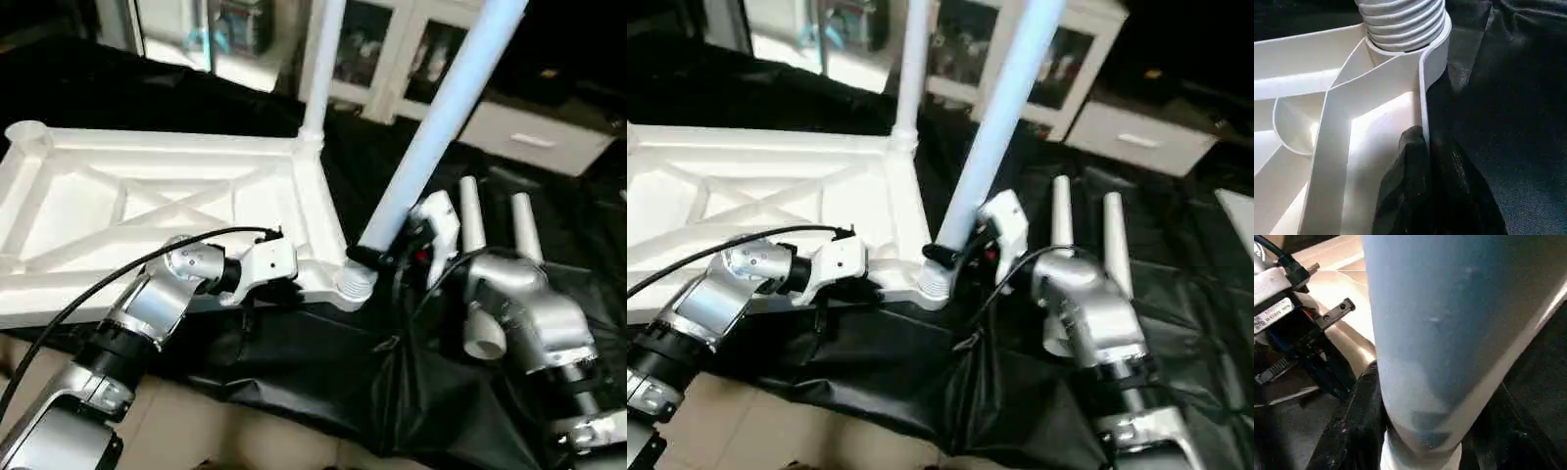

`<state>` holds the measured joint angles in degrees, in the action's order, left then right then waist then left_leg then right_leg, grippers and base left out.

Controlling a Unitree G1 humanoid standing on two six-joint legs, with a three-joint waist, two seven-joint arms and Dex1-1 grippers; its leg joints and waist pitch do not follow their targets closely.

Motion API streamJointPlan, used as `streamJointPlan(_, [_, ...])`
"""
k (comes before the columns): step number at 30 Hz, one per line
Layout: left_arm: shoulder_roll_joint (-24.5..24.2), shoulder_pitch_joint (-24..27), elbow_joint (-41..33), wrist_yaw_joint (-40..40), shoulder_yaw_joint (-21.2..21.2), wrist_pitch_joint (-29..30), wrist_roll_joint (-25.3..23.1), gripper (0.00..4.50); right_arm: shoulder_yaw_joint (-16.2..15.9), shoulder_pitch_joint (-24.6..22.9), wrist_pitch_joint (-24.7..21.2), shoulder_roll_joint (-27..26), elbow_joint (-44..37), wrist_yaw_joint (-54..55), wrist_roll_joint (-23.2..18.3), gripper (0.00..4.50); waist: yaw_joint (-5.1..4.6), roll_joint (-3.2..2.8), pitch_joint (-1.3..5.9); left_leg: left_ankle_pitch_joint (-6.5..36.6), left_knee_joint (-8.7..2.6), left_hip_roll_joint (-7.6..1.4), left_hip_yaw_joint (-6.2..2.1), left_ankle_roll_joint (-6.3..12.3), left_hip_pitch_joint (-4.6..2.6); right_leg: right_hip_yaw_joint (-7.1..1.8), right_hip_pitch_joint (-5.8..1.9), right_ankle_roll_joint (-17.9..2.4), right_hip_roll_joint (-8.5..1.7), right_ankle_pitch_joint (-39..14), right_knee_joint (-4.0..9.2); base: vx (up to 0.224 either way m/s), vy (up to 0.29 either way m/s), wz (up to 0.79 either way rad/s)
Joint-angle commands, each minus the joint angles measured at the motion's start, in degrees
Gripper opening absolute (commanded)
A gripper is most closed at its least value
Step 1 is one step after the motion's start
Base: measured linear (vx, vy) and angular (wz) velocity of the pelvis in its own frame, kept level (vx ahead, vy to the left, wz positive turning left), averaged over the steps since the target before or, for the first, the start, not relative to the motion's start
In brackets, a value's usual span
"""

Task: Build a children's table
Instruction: Pick table leg

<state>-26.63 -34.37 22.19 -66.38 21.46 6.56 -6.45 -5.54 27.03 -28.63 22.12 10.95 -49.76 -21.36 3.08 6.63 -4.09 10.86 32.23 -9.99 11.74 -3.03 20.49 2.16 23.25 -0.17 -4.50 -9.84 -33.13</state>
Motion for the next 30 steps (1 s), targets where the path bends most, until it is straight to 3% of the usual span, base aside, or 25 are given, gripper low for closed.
streamJointPlan(1, [0.09,-0.97,-0.34,0.34,0.47,-0.75,-0.44,0.00,-0.33,-1.21,-3.36,2.02,0.93,-0.39,1.24,1.83,0.00,-0.88,2.42,10.94,-3.97,-3.76,-1.19,0.75,-1.15,-2.73,-1.22,-12.02,-3.93,-7.31,2.94,0.000,0.000,0.00])
streamJointPlan(4, [0.10,-0.96,-0.35,0.30,0.47,-0.74,-0.45,0.00,-0.38,-0.97,-4.11,2.18,-0.27,-0.56,0.64,1.83,0.47,-0.82,2.56,6.22,-3.74,-3.68,-0.95,2.10,-1.13,-2.49,-1.66,-13.22,-3.79,-2.76,2.30,0.000,0.000,0.00])
streamJointPlan(10, [-0.17,-0.92,-0.51,0.16,0.43,-0.71,-0.44,0.00,-0.72,0.07,-6.33,1.55,-5.01,0.45,-0.67,1.83,0.42,-1.03,2.48,8.26,-3.94,-3.84,-1.21,0.80,-1.14,-2.39,-1.75,-12.47,-3.93,-7.94,2.56,0.000,0.000,0.00])
streamJointPlan(17, [-0.30,-0.85,-0.59,-0.02,0.44,-0.71,-0.54,0.00,0.63,1.65,-7.02,1.33,-7.21,1.74,-1.29,1.83,0.37,-1.06,2.57,7.12,-3.73,-3.70,-1.18,0.77,-1.16,-2.37,-1.85,-12.55,-3.87,-6.79,2.29,0.000,0.000,0.00])
streamJointPlan(26, [-0.08,-1.18,-0.19,-0.03,0.52,-0.93,-0.59,0.00,-1.52,1.97,-3.88,1.66,-6.06,3.41,2.89,1.83,0.37,-1.27,2.59,6.24,-3.39,-3.60,-1.06,0.85,-1.19,-2.42,-1.85,-13.15,-3.81,-5.58,1.98,0.000,0.000,0.00])
streamJointPlan(30, [-0.05,-1.22,-0.13,0.01,0.52,-0.98,-0.64,0.00,-2.63,2.02,-3.60,1.17,-5.77,3.98,4.06,1.83,0.40,-1.20,2.77,4.84,-3.03,-3.49,-1.05,1.50,-0.88,-2.47,-1.92,-13.62,-3.71,-3.18,1.52,0.000,0.000,0.00])
